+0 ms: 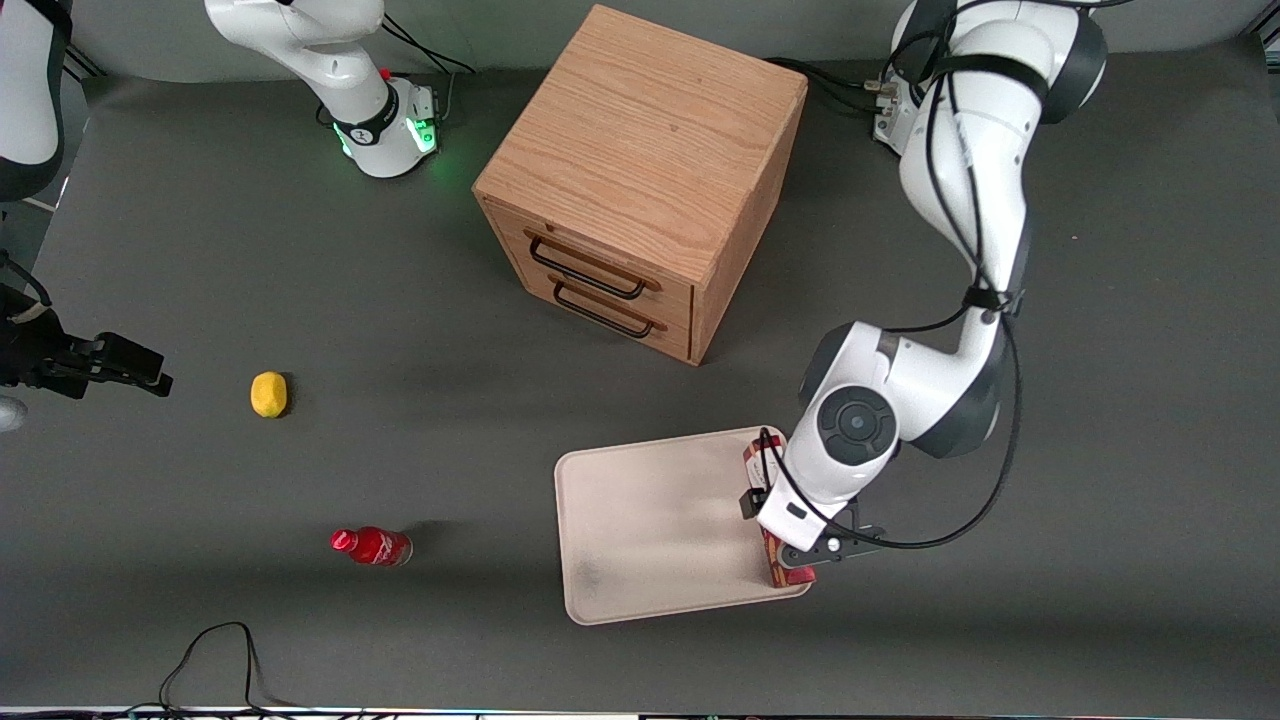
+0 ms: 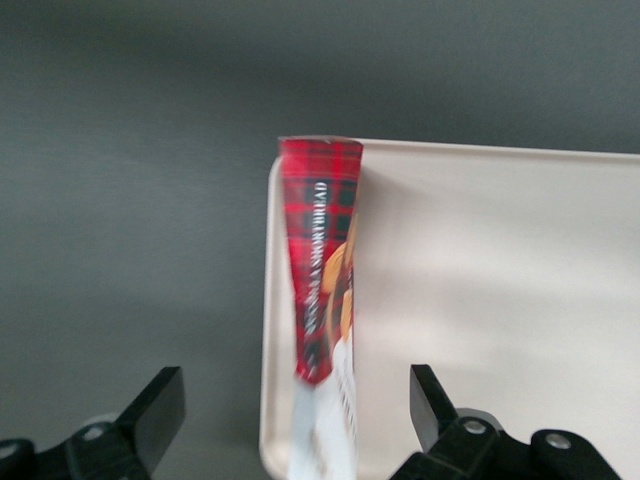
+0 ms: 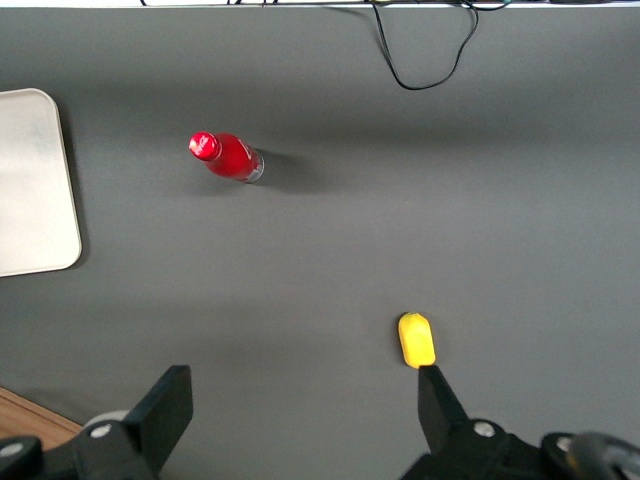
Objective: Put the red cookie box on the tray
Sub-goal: 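Open the left gripper to release the box on the tray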
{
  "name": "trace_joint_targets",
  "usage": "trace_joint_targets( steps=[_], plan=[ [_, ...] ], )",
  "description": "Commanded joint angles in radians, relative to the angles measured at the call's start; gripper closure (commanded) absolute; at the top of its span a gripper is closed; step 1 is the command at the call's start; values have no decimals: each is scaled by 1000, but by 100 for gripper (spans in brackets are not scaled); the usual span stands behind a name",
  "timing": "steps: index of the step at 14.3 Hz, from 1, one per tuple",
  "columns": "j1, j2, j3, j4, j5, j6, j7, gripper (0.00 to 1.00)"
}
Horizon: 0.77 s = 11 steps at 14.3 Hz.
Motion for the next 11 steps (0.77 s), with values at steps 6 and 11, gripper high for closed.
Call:
trace_joint_targets(
  steps=[6, 11],
  plan=[
    [90, -347, 0, 13, 18, -392, 106, 0],
    [208, -618, 0, -242, 21, -418, 399, 0]
  ],
)
